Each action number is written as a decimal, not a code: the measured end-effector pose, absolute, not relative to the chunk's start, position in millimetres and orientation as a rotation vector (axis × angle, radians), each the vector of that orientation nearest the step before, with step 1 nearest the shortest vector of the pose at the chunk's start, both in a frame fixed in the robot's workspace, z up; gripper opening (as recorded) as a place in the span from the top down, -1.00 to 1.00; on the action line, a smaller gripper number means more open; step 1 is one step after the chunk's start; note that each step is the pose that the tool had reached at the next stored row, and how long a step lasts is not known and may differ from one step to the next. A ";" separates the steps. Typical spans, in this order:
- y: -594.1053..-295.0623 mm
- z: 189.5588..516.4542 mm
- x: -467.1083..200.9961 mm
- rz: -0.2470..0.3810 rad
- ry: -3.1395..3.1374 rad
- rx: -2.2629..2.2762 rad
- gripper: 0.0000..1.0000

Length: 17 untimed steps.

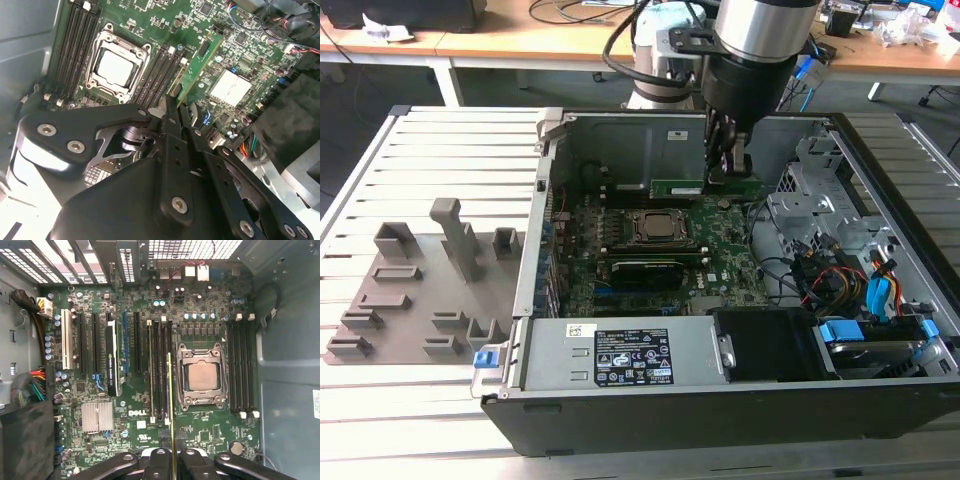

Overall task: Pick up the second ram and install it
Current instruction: 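Insert the second ram into the second slot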

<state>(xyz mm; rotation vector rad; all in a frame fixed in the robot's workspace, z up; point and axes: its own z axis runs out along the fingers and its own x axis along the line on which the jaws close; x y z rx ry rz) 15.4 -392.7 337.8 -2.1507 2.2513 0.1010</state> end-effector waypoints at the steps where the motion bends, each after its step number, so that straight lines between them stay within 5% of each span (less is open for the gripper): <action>1: -392.7 333.5 15.5 0.101 2.251 -2.151 0.73; 17: -390.6 302.0 15.5 0.101 2.251 -2.151 0.73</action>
